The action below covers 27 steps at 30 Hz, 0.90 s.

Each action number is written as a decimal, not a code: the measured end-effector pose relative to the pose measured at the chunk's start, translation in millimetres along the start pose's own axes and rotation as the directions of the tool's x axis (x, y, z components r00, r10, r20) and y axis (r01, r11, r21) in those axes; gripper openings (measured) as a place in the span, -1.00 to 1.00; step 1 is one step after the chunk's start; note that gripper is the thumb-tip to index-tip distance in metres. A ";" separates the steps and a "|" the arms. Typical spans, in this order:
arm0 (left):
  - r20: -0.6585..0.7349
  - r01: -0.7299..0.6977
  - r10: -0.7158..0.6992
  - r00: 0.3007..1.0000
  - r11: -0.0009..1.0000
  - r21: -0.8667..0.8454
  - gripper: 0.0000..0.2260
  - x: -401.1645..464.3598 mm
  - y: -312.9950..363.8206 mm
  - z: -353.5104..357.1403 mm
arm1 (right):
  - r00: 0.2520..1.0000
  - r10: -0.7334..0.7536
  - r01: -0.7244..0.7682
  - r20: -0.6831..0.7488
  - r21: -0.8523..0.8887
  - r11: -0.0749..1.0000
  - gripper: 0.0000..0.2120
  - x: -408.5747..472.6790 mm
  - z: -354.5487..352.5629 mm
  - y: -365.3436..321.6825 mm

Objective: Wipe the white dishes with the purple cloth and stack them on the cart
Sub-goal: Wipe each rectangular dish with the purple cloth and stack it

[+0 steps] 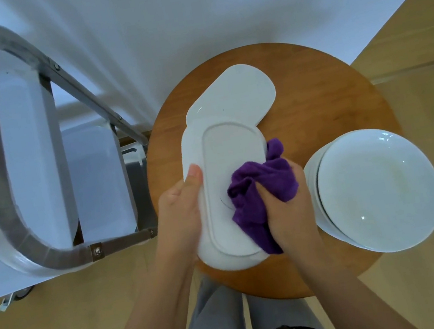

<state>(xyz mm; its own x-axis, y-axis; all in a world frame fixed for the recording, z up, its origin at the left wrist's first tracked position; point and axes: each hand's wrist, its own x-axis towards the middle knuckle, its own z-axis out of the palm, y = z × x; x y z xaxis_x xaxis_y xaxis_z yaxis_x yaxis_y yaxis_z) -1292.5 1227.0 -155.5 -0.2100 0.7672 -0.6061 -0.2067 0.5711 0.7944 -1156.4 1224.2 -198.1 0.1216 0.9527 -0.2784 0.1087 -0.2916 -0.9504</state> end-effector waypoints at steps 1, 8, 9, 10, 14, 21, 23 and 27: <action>-0.011 -0.009 0.009 1.000 1.000 -0.027 -0.75 1.7 -0.4 1.6 | 1.000 0.009 -0.009 0.005 0.019 1.000 -0.82 -4.9 1.0 0.5; -0.140 -0.018 0.006 0.990 0.997 -0.080 -0.73 14.1 -6.0 1.9 | 0.995 0.027 -0.024 -0.095 0.033 0.999 -0.67 -34.1 15.1 -0.3; -0.120 -0.008 0.002 0.993 0.999 -0.051 -0.75 16.5 -7.1 -0.7 | 0.997 0.022 -0.021 -0.071 0.012 1.000 -0.64 -36.1 13.1 0.2; -0.089 -0.007 0.008 0.996 1.000 0.010 -0.77 17.9 -7.9 -3.8 | 0.998 -0.003 0.002 -0.061 -0.012 1.000 -0.60 -35.3 8.8 -0.5; 0.152 -0.099 0.061 0.986 0.962 0.256 -0.69 10.8 -10.3 -9.1 | 0.994 -0.105 0.105 -0.015 0.016 0.994 -0.41 -2.5 -8.9 -10.7; 0.111 -0.203 0.188 0.976 0.967 0.156 -0.69 4.1 0.1 4.4 | 0.945 -0.226 0.244 0.236 -0.049 0.969 -0.27 8.2 16.4 -24.7; 0.097 -0.195 0.182 0.979 0.970 0.143 -0.63 5.7 1.2 4.6 | 0.932 -0.244 0.256 0.269 -0.008 0.967 -0.30 -1.4 19.5 -21.9; -0.010 -0.154 0.157 0.988 0.979 0.133 -0.59 12.5 -0.1 1.2 | 0.897 -0.207 0.261 0.390 -0.092 0.961 -0.26 -26.0 19.0 -4.7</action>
<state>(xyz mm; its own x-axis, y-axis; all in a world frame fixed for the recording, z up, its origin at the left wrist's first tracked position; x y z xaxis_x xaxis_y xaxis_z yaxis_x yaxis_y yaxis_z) -1294.0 1236.9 -163.1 -0.2494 0.8442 -0.4744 -0.0431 0.4798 0.8763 -1178.9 1202.5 -189.0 -0.2980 0.9485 -0.1073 0.2266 -0.0389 -0.9732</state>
